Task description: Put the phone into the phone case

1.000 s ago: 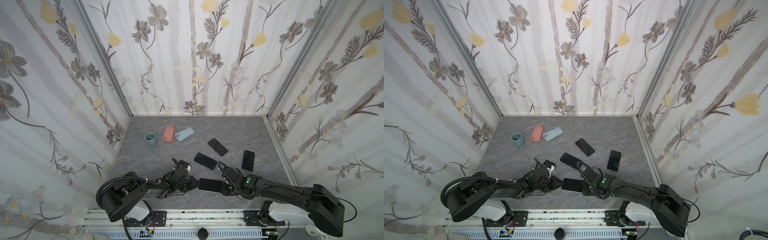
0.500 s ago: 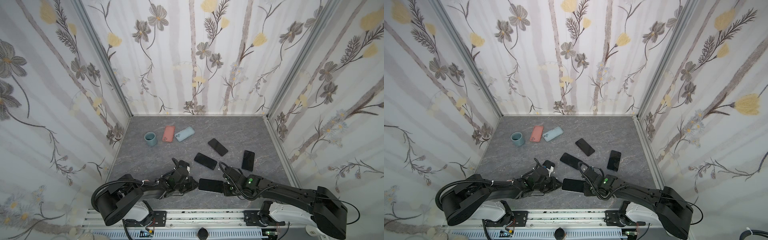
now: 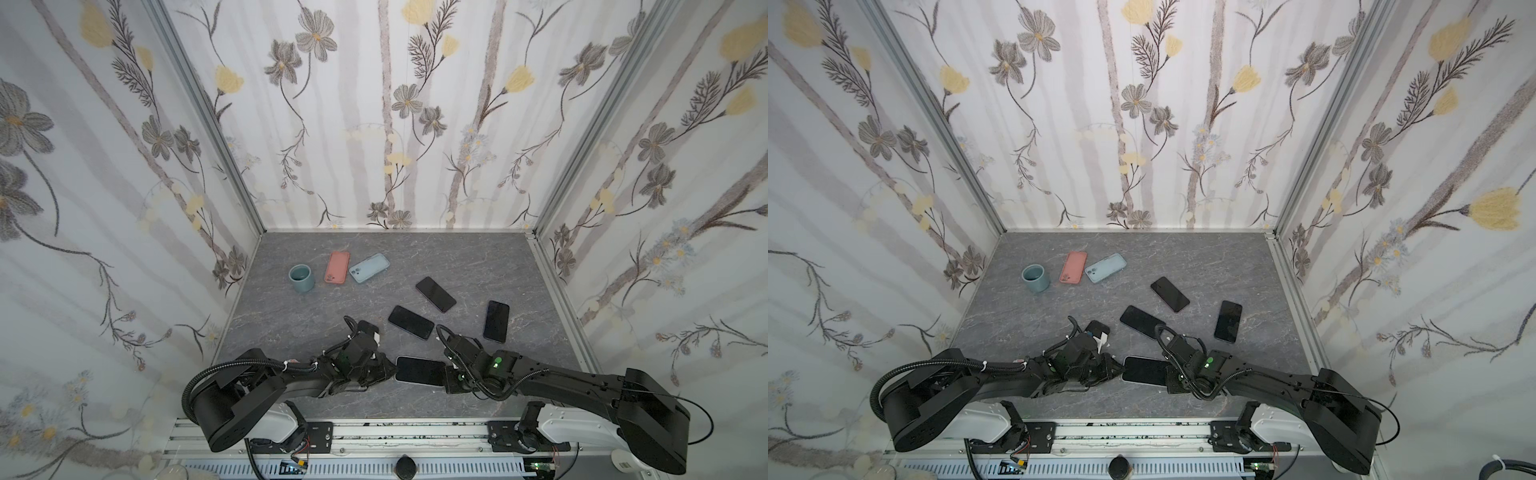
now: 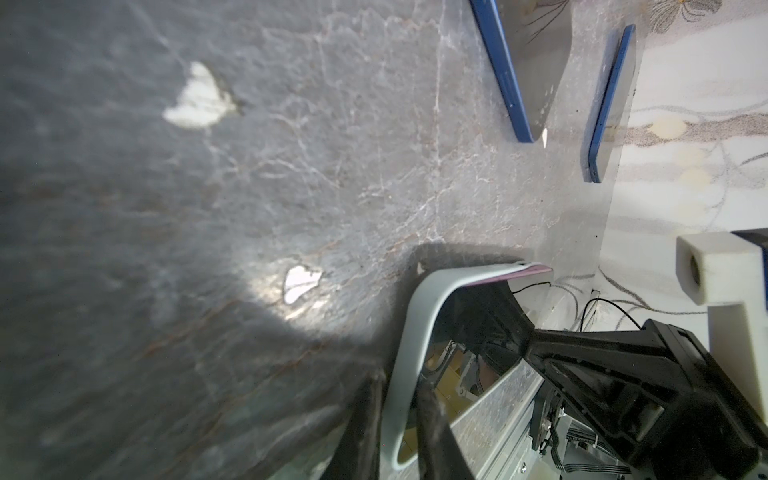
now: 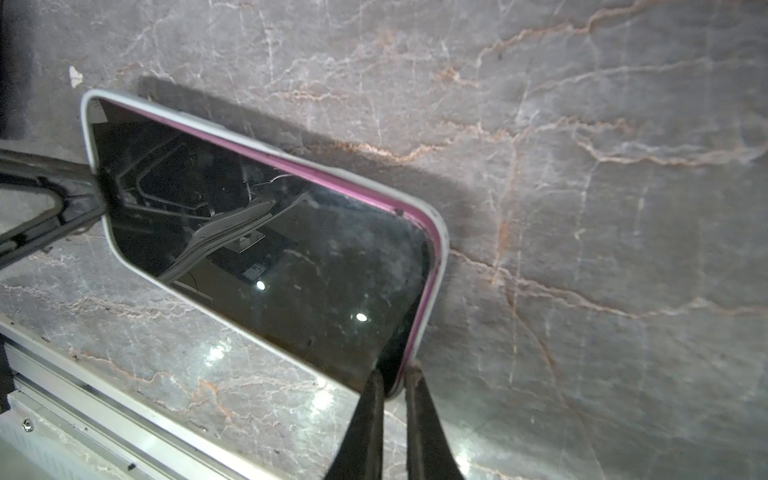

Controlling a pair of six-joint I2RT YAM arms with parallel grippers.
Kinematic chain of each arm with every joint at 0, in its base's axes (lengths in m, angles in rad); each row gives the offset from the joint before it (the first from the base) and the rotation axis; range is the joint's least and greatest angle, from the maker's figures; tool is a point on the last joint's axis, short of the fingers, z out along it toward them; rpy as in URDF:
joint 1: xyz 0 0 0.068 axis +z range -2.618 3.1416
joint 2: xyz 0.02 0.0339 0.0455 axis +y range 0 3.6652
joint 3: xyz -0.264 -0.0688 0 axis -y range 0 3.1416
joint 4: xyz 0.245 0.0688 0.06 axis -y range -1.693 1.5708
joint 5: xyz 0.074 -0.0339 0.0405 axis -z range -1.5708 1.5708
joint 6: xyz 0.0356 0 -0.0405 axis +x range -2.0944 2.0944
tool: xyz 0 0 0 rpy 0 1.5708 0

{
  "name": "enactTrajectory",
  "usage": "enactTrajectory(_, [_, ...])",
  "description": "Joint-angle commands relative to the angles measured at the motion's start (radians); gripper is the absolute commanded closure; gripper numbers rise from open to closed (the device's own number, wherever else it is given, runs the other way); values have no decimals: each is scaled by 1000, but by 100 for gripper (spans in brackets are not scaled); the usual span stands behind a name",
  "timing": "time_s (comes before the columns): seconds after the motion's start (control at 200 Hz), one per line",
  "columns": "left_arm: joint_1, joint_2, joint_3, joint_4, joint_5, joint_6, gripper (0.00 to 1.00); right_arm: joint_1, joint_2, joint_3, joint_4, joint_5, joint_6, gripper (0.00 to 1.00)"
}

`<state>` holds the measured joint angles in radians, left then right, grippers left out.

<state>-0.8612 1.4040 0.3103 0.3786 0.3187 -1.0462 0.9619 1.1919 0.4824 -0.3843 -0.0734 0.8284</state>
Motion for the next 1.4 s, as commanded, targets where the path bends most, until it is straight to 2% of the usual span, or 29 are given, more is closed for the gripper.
enactTrajectory(0.0, [-1,18,-7,-173,-26,10,80,1,13,-8,-33,3,-8,88])
enactTrajectory(0.21, [0,2,3,-188,-40,17,80,2,-50,48,-61,52,-9,84])
enactTrajectory(0.345, [5,-46,39,-253,-88,36,78,0,-135,86,-78,145,-11,71])
enactTrajectory(0.41, [8,-70,69,-286,-106,43,74,-4,-170,101,-80,175,-16,64])
enactTrajectory(0.48, [13,-92,100,-310,-125,50,70,-13,-191,119,-86,194,-29,61])
enactTrajectory(0.634, [23,-109,157,-361,-158,91,67,-40,-189,151,-113,213,-63,62])
enactTrajectory(0.764, [22,-97,168,-368,-158,114,67,-62,-179,133,-109,215,-64,70])
enactTrajectory(1.074, [22,-67,153,-323,-111,89,67,-120,-138,45,25,108,-59,85])
enactTrajectory(1.394, [22,-44,155,-268,-81,64,66,-121,-36,57,64,38,-105,83])
